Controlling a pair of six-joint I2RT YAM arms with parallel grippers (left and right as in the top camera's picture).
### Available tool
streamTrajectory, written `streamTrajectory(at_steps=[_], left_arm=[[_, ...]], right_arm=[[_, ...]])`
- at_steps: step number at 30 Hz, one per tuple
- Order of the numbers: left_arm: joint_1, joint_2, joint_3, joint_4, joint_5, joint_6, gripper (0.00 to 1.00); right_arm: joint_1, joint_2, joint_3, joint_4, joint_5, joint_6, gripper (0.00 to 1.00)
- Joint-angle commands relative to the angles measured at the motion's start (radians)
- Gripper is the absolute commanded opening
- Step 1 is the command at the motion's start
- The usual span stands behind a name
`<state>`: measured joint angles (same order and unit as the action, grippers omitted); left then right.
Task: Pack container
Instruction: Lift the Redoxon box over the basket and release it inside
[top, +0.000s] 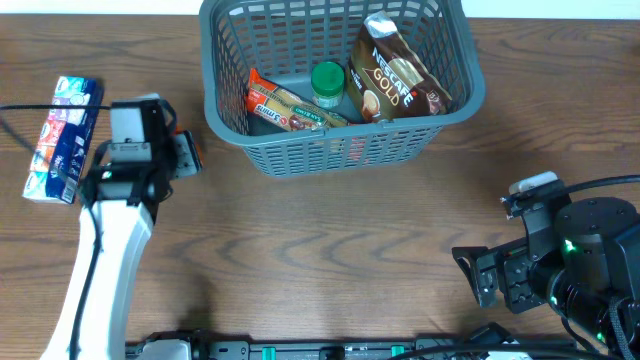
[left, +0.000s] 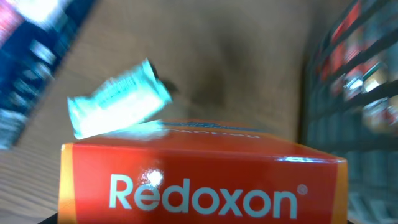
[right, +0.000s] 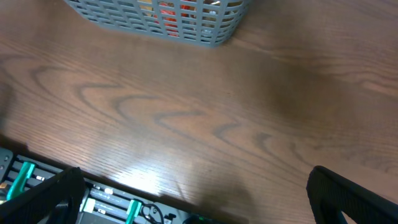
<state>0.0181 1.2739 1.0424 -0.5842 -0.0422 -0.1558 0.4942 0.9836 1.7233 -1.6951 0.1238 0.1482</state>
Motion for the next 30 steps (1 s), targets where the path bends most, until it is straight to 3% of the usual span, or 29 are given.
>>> streamTrajectory(at_steps=[1,11,22,26,30], left_arm=[[0.003,-0.102,0.075,0.007,-0.089,0.006,0.31],[-0.037,-0.206,0.316,0.053,-0.120,0.113,0.28],[-0.300,-0.053,0.541,0.117,0.017,0.189,0.28],[-0.409,0.063,0.615,0.046,0.016,0.183,0.28],[-0.456,0.207,0.798,-0.175,0.016,0.061,0.28]], right_arm=[[-0.003,0.001,0.014,-0.002,-0.001,-0.011,0.99],[-0.003,0.001,0.014,-0.003,-0.001,-0.011,0.99],[-0.003,0.001,0.014,-0.002,-0.001,-0.011,0.99],[-0.003,0.001,0.014,-0.002,-0.001,-0.011,0.99],[-0.003,0.001,0.014,-0.002,-0.001,-0.011,0.99]])
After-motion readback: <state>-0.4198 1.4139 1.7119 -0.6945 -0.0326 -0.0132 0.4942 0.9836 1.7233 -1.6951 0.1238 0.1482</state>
